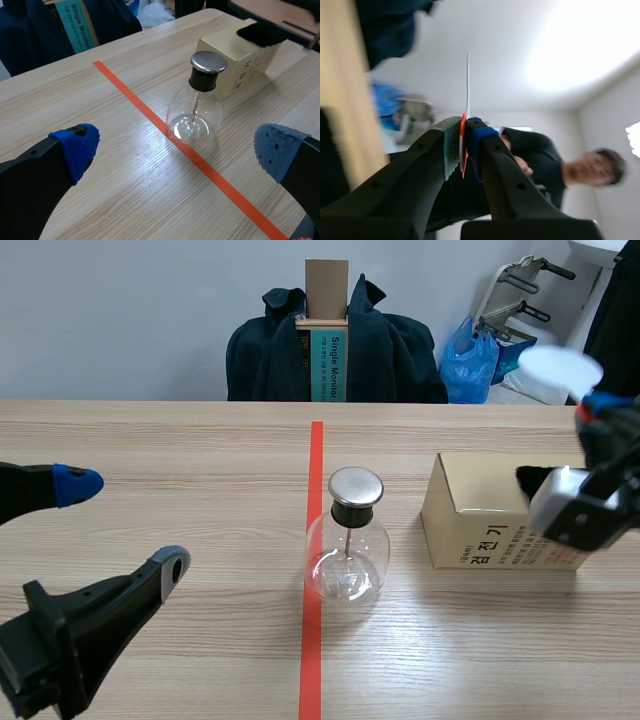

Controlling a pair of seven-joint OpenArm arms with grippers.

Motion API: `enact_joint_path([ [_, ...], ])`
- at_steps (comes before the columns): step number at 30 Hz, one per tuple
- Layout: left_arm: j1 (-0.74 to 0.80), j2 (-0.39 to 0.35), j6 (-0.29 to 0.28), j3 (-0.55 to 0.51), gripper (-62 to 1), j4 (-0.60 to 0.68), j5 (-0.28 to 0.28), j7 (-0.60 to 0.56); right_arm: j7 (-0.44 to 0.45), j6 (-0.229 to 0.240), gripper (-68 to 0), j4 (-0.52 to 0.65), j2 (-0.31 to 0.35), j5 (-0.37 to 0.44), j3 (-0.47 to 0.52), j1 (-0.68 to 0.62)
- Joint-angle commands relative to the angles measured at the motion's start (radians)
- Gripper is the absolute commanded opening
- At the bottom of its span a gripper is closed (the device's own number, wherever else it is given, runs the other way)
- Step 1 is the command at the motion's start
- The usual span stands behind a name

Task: Do the electroscope experiment.
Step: 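Pick up the white charging plate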

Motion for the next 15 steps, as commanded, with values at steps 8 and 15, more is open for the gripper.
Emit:
enact_joint_path([
  [8,-0.175,-0.120,-0.018,0.038,-22.9,-0.098,-0.011,0.116,0.018,-0.056,-66.7,0.154,0.062,0.146,0.133,0.014],
  [15,-0.399,-0.129,-0.126,0.172,-59.1,-0.334,-0.011,0.034,0.037,-0.076,-66.7,0.210,0.061,0.218,0.184,0.014],
])
